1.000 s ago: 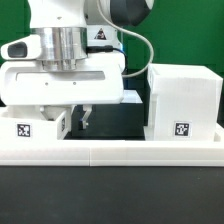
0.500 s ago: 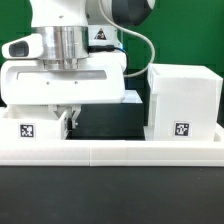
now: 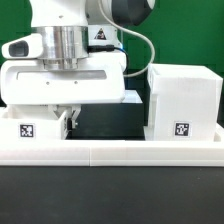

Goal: Assemble drawer

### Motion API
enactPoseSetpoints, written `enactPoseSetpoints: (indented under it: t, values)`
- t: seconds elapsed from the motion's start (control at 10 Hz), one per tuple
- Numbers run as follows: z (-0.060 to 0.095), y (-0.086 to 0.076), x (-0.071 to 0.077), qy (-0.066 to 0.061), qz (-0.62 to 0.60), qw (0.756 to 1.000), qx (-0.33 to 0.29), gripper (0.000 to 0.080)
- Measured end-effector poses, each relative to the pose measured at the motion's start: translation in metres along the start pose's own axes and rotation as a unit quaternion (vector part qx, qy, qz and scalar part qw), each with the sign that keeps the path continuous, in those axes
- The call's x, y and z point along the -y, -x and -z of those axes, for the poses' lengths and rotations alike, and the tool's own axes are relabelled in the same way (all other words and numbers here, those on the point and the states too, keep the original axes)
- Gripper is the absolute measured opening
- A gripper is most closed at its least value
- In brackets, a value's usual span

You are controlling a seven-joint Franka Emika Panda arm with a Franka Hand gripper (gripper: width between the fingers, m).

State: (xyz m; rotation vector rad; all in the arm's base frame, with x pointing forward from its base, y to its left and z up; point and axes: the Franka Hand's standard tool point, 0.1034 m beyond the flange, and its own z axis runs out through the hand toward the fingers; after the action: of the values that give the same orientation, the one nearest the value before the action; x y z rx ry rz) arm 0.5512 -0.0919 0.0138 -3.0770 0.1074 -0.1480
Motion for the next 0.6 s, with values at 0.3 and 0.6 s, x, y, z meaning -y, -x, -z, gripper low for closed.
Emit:
enactPoseSetpoints:
  t: [0.3, 0.6]
  values:
    - [0.025, 0.001, 0.018, -0.016, 0.075, 0.997, 0.032, 0.0042]
    - [0.025, 0.003, 0.019, -0.019, 0.100, 0.994, 0.036, 0.0042]
